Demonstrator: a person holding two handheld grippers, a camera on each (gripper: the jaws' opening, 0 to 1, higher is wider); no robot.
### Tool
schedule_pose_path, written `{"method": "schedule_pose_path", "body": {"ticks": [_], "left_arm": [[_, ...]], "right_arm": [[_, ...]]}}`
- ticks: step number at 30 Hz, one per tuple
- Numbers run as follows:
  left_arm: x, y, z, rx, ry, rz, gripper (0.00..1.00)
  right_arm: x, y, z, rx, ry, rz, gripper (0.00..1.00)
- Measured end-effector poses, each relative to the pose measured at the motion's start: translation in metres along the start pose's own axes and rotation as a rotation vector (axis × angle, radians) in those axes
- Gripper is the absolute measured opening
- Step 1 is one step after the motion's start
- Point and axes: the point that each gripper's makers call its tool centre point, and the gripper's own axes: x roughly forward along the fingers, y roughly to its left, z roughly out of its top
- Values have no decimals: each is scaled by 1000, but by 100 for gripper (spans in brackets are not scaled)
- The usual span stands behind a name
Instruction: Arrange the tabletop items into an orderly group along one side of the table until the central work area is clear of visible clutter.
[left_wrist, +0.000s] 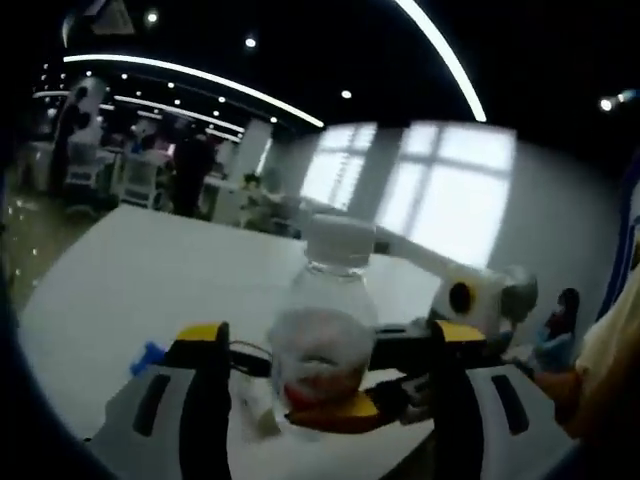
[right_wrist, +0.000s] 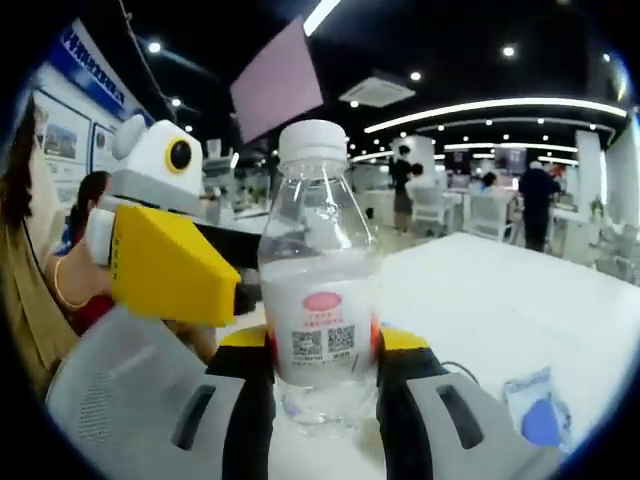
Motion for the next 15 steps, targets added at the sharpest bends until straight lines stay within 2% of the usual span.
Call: {"method": "schedule_pose_path", "body": {"ticks": [6,15], "left_arm": [[-2,7,2,26,-22,89,69],[3,4,-8,39,18,87,48]], "right_arm": [[0,-1,5,16,-26,-19,38],[0,-2,3,10,-13,-33,38]]}}
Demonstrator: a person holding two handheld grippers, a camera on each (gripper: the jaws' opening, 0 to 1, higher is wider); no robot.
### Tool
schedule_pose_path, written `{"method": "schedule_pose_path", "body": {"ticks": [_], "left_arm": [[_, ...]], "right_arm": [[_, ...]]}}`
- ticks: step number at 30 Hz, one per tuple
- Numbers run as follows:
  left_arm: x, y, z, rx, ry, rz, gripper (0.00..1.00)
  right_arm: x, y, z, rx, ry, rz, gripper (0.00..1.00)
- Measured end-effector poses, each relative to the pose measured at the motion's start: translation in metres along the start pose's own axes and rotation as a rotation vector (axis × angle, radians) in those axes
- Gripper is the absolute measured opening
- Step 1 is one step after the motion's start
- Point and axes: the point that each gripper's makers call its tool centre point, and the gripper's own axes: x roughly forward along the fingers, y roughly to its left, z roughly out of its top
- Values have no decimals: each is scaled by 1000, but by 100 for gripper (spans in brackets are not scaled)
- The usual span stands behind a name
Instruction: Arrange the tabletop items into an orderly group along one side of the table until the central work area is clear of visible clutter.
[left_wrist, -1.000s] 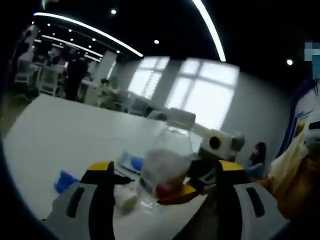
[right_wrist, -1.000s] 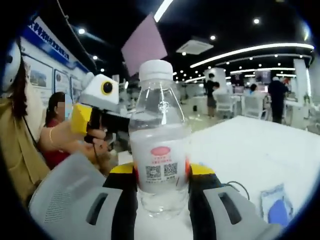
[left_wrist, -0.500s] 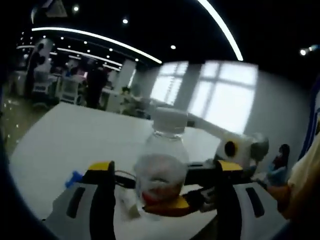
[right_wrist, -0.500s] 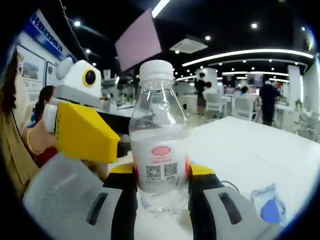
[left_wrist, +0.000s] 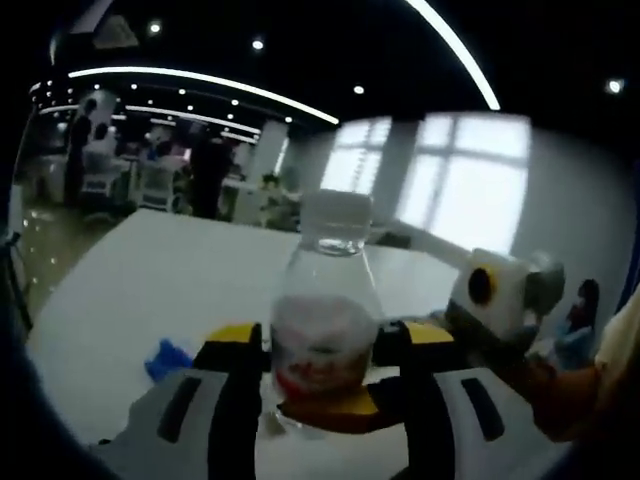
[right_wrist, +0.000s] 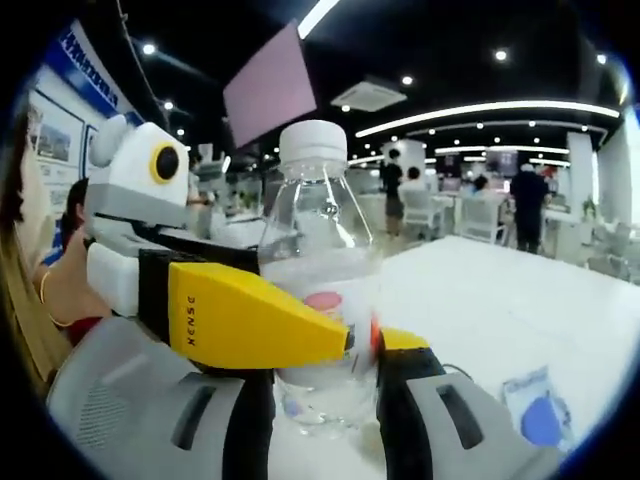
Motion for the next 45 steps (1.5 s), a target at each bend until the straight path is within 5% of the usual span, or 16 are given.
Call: {"method": "schedule_pose_path", "body": {"ticks": [4,21,26,30,45], "left_arm": [[-1,6,1,14,-3,33,40],[0,12,4,82,-25,93,36],[0,16,7,88,-41,110,35],[1,27,10,117,-38,147,35],[3,68,34,118,-81,222,35]], "right_arm": [[0,1,0,0,-1,-3,38],[7,-1,0,15,-16,-51,41],[9,0,-2,-145,28,-51,43],[13,8,-2,-140,31,-38,64],[10,-7,-16,-67,96,-61,99]]}}
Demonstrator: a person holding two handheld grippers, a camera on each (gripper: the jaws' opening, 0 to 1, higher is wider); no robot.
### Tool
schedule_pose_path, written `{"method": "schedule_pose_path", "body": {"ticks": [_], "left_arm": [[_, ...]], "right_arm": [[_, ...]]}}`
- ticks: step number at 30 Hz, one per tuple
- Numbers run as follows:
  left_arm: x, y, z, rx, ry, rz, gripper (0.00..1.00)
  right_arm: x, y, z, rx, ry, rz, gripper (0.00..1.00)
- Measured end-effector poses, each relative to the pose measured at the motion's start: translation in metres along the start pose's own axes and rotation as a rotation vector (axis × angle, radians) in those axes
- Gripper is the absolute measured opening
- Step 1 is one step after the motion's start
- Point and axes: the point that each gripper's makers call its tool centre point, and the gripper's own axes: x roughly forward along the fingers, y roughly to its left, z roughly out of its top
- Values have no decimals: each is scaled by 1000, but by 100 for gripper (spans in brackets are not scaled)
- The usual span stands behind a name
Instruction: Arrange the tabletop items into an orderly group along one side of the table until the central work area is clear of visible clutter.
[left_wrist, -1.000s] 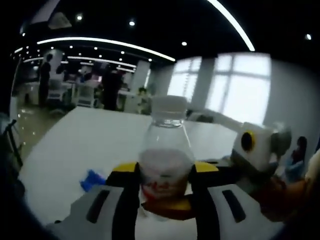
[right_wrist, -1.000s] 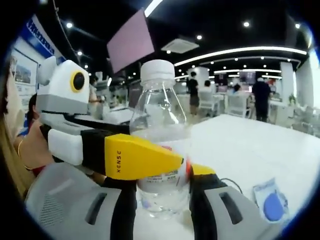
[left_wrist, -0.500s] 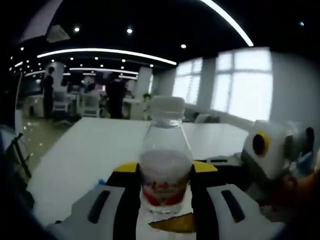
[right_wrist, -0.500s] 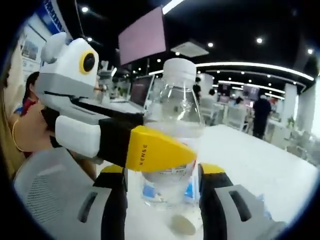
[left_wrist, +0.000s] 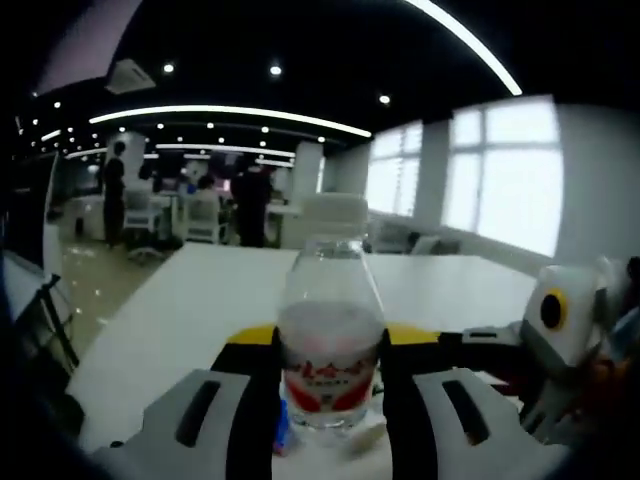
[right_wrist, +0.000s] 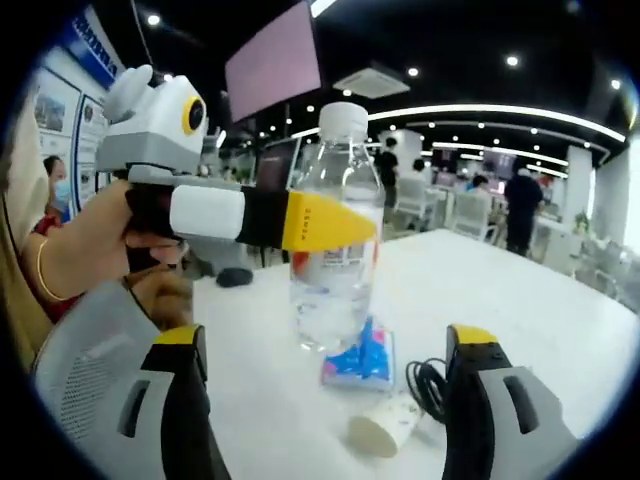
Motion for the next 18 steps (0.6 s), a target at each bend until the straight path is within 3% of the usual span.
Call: {"method": "schedule_pose_path", "body": {"ticks": [14,18], "left_arm": [[28,41,15,16,-23,52,35],[38,53,15,2,-23,70,35]], "right_arm": [[-10,-13,-18,47,70,-7,100],[-20,-20,-34,60,109,-33,100]]}}
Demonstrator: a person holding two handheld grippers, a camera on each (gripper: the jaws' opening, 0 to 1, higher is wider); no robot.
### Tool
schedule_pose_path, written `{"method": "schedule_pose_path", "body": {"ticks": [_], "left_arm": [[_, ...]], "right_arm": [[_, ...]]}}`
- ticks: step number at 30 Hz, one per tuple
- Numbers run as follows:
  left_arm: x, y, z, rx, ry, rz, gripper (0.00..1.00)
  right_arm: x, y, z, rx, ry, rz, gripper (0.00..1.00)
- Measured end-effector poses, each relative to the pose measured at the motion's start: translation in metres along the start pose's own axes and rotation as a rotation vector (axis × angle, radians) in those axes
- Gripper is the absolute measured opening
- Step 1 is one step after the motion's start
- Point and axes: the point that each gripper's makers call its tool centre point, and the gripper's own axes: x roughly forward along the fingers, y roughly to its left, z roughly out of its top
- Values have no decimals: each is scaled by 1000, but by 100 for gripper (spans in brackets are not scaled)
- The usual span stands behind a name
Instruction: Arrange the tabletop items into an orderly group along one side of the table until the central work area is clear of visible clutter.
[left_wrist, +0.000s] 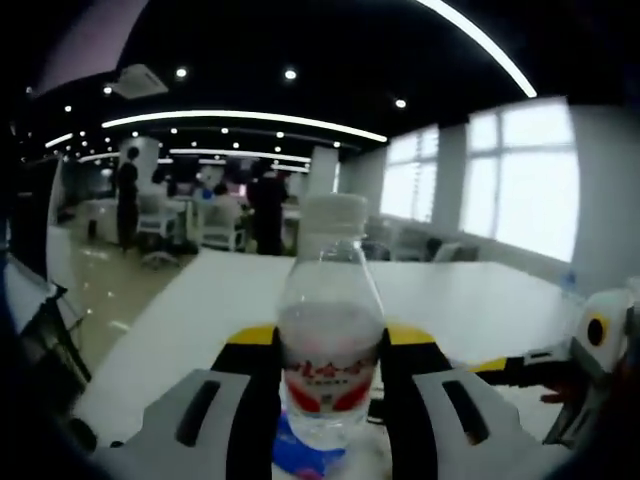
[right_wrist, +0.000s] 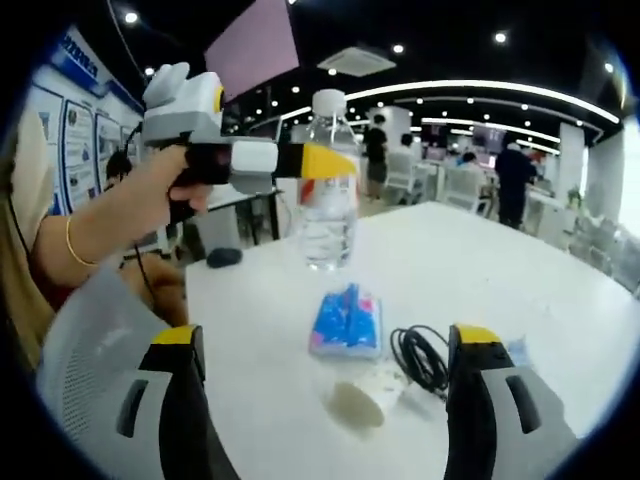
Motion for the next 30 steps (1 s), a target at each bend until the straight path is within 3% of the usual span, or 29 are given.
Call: {"method": "schedule_pose_path", "body": {"ticks": [11,18,30], "left_arm": [[34,30,-8,52,26,24,35],[48,46,-9,80,11,31,35],[73,71,-25,87,35,58,35]], "right_arm": [[-18,-18,-38,79,82,-56,100],[-19,-25,-43,108,91,-83,100],[-17,-31,-60,148,145,-97,100]]}}
